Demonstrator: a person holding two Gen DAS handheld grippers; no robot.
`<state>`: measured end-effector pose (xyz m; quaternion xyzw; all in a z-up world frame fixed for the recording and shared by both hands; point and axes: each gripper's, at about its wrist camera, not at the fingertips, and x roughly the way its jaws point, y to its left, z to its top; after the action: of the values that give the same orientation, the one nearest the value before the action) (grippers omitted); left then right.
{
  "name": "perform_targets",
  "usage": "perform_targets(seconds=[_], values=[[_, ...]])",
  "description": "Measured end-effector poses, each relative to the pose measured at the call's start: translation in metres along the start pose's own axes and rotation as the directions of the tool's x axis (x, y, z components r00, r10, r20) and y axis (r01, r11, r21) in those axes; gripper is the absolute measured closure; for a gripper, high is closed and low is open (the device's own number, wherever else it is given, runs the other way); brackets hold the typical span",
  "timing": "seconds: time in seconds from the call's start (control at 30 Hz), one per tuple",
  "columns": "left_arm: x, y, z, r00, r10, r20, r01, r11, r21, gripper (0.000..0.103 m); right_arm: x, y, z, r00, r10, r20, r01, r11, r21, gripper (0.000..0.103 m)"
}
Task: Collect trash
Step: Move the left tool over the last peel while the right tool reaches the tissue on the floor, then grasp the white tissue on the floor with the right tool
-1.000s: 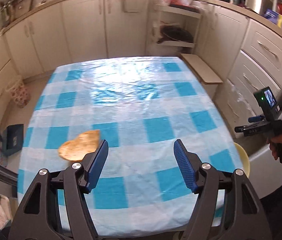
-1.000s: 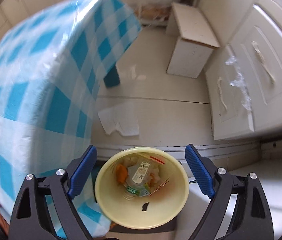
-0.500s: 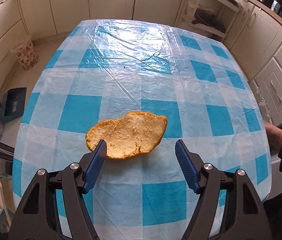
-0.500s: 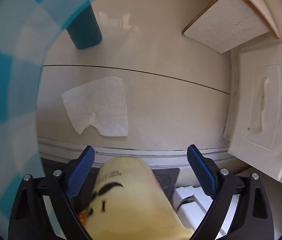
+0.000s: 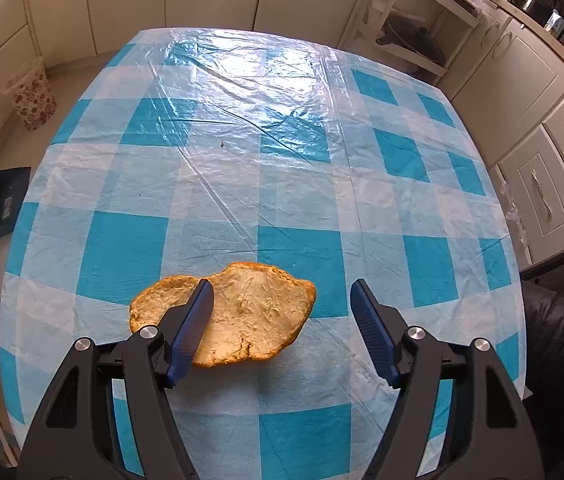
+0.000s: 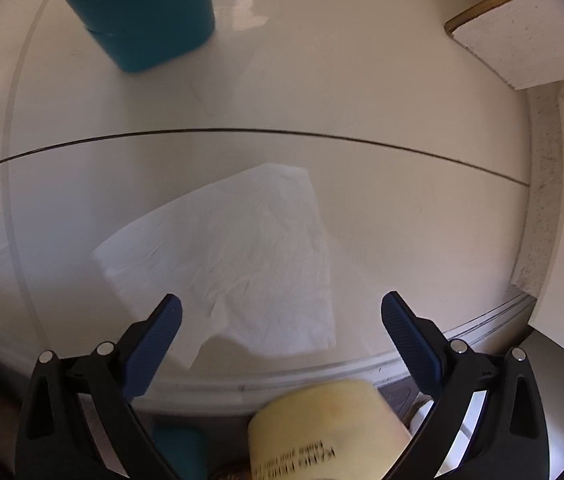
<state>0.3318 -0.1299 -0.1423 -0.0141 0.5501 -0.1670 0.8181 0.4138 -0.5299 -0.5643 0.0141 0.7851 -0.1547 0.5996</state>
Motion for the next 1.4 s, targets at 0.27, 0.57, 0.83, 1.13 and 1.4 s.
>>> perform_targets(seconds=[0.27, 0.57, 0.83, 1.13, 1.4], values=[[-0.003, 0.007, 0.001, 0.999, -0.038, -0.003, 0.038, 0.999, -0.022, 0.036, 0.048, 0.034, -0.024, 0.997, 0.057, -0.057, -0.057, 0.998, 0.000, 0.008], [-0.002, 0.012, 0.001, 0.999, -0.047, -0.007, 0.047, 0.998, -0.038, 0.036, 0.062, 0.017, -0.037, 0.977, 0.212, -0.013, -0.209, 0.971, 0.118, 0.007], [-0.002, 0.010, 0.002, 0.999, -0.039, -0.008, 0.039, 0.999, -0.032, 0.036, 0.056, 0.002, -0.048, 0.962, 0.270, 0.031, -0.271, 0.944, 0.186, 0.023], [-0.016, 0.016, -0.001, 0.999, -0.034, 0.022, 0.034, 0.999, -0.034, 0.036, 0.001, -0.059, -0.059, 0.885, 0.439, 0.156, -0.465, 0.815, 0.346, 0.099], [-0.025, 0.012, -0.012, 0.999, -0.046, 0.014, 0.046, 0.999, 0.019, 0.036, -0.107, -0.151, -0.088, 0.828, 0.420, 0.371, -0.549, 0.740, 0.389, 0.099]])
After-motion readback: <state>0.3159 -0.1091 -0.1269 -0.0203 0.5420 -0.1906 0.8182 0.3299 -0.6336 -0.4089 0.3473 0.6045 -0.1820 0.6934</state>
